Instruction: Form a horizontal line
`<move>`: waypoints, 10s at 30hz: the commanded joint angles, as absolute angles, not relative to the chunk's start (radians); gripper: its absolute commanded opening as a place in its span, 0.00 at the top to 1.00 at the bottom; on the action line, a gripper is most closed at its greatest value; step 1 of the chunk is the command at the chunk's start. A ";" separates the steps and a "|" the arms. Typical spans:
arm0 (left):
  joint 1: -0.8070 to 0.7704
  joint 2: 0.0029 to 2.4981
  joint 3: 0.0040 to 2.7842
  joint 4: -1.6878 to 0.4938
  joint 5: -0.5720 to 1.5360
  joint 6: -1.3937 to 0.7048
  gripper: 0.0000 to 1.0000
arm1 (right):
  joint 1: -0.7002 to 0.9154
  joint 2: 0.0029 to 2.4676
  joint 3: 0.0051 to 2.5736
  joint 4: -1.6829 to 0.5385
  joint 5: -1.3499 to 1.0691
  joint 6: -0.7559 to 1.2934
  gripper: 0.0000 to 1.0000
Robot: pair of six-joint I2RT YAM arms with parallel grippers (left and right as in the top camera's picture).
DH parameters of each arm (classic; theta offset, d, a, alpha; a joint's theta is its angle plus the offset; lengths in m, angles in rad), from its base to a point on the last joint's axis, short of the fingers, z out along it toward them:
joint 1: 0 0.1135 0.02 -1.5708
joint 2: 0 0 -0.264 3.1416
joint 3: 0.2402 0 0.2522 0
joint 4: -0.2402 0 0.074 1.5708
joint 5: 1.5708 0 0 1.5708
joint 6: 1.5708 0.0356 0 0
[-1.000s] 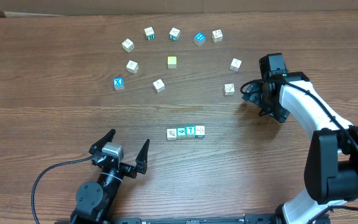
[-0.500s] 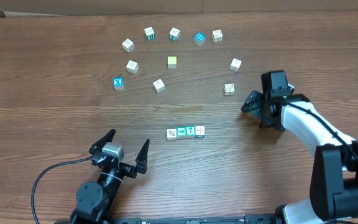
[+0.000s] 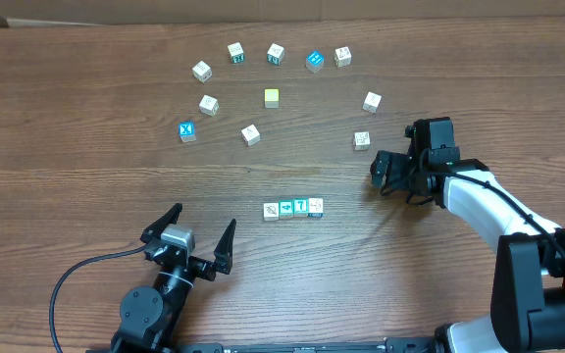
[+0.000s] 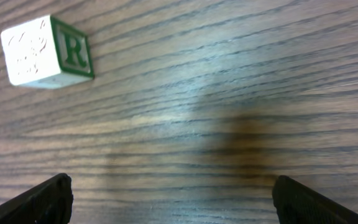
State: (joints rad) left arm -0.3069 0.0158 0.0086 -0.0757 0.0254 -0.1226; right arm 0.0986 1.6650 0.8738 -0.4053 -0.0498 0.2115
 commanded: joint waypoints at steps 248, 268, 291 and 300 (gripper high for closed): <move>-0.302 0.004 0.005 -0.078 0.023 -0.101 0.00 | 0.017 0.129 0.008 -0.074 -0.133 0.081 0.00; -0.302 0.004 0.005 -0.078 0.023 -0.101 0.00 | 0.052 0.054 0.008 -0.075 -0.124 0.080 0.00; -0.302 0.004 0.005 -0.078 0.023 -0.101 0.00 | 0.058 0.002 0.008 -0.077 -0.121 0.081 0.00; -0.302 0.004 0.005 -0.078 0.022 -0.101 0.00 | 0.058 0.002 0.008 -0.075 -0.121 0.081 0.00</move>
State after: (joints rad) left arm -0.3069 0.0158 0.0086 -0.0757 0.0250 -0.1223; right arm 0.0532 0.0147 0.0185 -0.0795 -0.1261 0.0788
